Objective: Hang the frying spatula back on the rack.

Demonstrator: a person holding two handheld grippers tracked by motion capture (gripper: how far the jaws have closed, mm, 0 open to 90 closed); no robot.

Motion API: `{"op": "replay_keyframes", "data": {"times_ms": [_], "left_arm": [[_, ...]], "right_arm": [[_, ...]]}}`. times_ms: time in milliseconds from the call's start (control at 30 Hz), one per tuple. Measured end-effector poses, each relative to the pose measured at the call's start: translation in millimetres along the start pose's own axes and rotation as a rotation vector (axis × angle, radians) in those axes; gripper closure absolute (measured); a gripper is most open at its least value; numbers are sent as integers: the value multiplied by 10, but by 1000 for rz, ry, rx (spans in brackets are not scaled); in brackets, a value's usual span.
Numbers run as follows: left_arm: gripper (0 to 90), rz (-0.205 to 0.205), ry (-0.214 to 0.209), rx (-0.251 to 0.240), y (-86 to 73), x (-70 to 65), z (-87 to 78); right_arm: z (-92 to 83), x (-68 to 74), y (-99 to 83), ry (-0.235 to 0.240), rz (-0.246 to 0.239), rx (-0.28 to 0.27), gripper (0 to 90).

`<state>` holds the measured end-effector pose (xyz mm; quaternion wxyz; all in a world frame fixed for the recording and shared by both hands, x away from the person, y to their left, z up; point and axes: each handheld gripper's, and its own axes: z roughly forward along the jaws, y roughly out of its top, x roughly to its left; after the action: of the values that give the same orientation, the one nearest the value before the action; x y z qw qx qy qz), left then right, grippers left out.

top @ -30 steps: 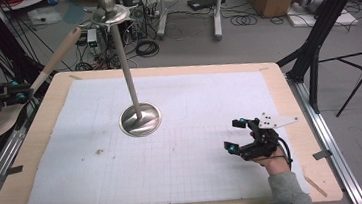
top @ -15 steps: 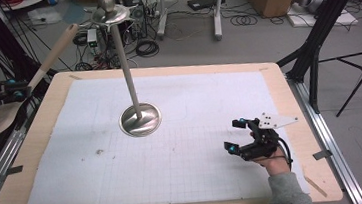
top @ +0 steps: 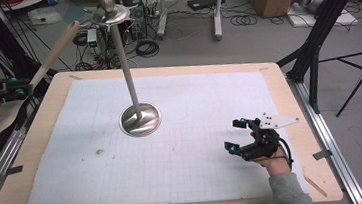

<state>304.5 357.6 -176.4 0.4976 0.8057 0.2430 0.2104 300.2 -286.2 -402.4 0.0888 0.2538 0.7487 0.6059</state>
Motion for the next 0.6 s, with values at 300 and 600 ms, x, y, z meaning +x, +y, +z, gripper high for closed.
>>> {"op": "replay_keyframes", "data": {"times_ms": [300,600], "left_arm": [[771,-5,-1,0,-20,12,26],[771,-1,-9,1,-4,6,82]], "right_arm": [[-6,12,-1,0,-1,3,69],[-5,19,0,-1,1,5,69]]}}
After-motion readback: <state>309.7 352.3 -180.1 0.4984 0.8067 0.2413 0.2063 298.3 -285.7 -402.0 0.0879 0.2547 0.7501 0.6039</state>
